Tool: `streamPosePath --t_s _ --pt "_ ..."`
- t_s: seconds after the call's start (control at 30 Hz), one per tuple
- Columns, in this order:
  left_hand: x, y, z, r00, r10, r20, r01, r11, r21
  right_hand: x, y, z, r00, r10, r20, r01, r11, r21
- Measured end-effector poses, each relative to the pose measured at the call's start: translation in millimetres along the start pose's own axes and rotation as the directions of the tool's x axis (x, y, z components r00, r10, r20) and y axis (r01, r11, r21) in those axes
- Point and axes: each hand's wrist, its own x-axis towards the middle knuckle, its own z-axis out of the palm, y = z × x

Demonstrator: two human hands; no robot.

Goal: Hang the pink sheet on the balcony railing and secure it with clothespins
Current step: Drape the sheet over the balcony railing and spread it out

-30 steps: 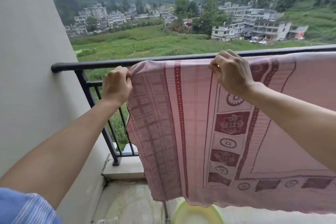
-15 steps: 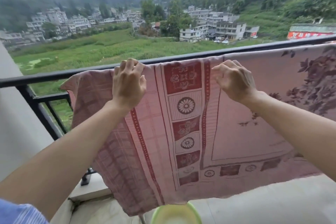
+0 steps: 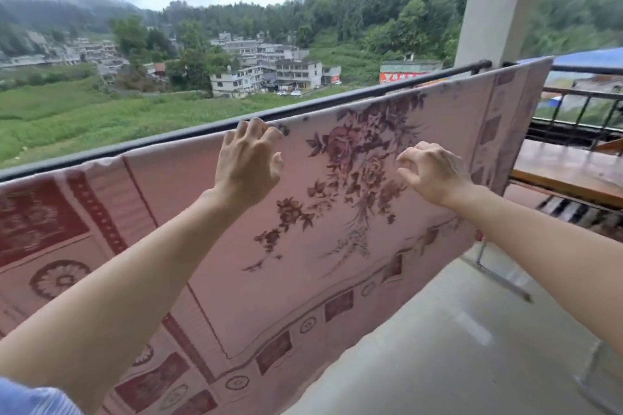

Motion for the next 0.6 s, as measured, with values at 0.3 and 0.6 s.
streamPosePath --t_s 0.3,0.6 --pt "118 112 112 0.984 0.174 0.041 -0.173 0.984 -0.029 27 160 11 0.985 0.167 0.043 -0.163 0.982 -0.092" --pt "273 198 236 0.962 0.271 0.040 -0.268 0.961 -0.068 109 303 28 0.952 0.305 0.009 -0.298 0.937 -0.181"
